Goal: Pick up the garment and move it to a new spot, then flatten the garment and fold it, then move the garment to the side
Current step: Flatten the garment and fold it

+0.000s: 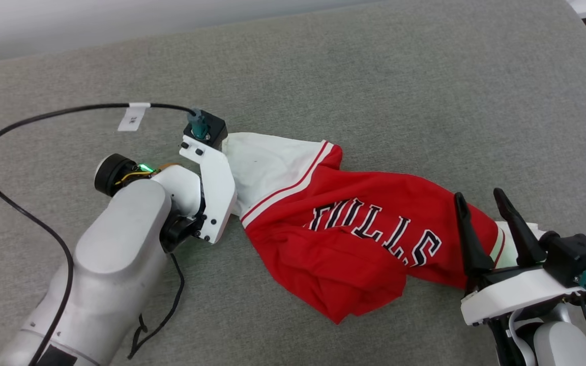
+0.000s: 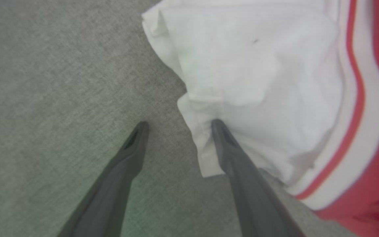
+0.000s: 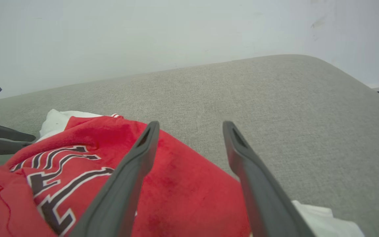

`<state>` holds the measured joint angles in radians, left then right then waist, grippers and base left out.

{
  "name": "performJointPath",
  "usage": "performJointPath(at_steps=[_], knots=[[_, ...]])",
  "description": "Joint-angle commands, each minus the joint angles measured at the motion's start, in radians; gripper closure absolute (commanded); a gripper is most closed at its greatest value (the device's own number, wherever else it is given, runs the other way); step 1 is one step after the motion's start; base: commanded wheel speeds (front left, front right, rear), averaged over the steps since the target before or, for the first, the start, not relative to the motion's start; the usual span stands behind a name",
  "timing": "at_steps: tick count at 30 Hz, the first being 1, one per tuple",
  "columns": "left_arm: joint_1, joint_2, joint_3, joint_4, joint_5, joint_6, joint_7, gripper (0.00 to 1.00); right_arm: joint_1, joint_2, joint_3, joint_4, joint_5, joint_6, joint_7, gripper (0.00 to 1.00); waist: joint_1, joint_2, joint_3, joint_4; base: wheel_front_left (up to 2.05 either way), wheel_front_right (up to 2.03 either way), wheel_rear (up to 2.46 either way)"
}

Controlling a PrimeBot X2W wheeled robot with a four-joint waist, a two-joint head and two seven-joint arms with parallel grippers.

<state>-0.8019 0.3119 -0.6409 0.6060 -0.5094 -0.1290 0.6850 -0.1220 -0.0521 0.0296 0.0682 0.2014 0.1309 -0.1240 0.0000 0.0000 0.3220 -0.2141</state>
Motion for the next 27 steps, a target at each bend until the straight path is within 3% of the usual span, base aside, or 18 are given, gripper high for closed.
performJointPath(at_steps=[1,2,3,5,13,17,22,27], knots=[[0.065,-0.009,-0.045,0.046,-0.018,-0.003,0.048,0.00,-0.009,0.003,0.002,0.006,0.005,0.000,-0.007,0.00,0.0000,0.0000,0.007,-0.009,0.00,0.00,0.00],[0.075,-0.011,-0.063,0.052,-0.034,-0.005,0.074,0.26,-0.013,0.003,0.003,0.008,0.009,0.000,-0.010,0.00,0.0000,0.0000,0.007,-0.012,0.00,0.00,0.00],[0.082,-0.013,-0.075,0.050,-0.045,-0.007,0.080,0.59,-0.014,0.003,0.002,0.011,0.008,0.000,-0.011,0.00,0.0000,0.0000,0.007,-0.014,0.00,0.00,0.00],[0.087,-0.011,-0.091,0.042,-0.060,-0.007,0.066,1.00,-0.012,0.003,-0.003,0.015,0.007,0.000,-0.011,0.00,0.0000,0.0000,0.001,-0.015,0.00,0.00,0.00],[0.084,0.009,-0.100,-0.019,-0.042,-0.002,-0.113,1.00,0.026,0.002,-0.046,0.025,-0.018,0.000,0.021,0.00,0.0000,0.0000,-0.083,0.045,0.00,0.00,0.00],[0.118,0.034,-0.079,-0.075,-0.035,0.025,-0.190,1.00,0.050,0.002,-0.053,0.011,-0.031,0.000,0.049,0.00,0.0000,0.0000,-0.141,0.096,0.00,0.00,0.00],[0.230,0.086,-0.059,-0.197,-0.039,0.086,-0.245,1.00,0.087,0.002,-0.069,-0.011,-0.040,0.000,0.088,0.00,0.0000,0.0000,-0.209,0.162,0.00,0.00,0.00],[0.425,0.143,-0.019,-0.347,-0.086,0.188,-0.255,1.00,0.128,0.002,-0.083,-0.033,-0.034,0.000,0.119,0.00,0.0000,0.0000,-0.264,0.213,0.00,0.00,0.00]])
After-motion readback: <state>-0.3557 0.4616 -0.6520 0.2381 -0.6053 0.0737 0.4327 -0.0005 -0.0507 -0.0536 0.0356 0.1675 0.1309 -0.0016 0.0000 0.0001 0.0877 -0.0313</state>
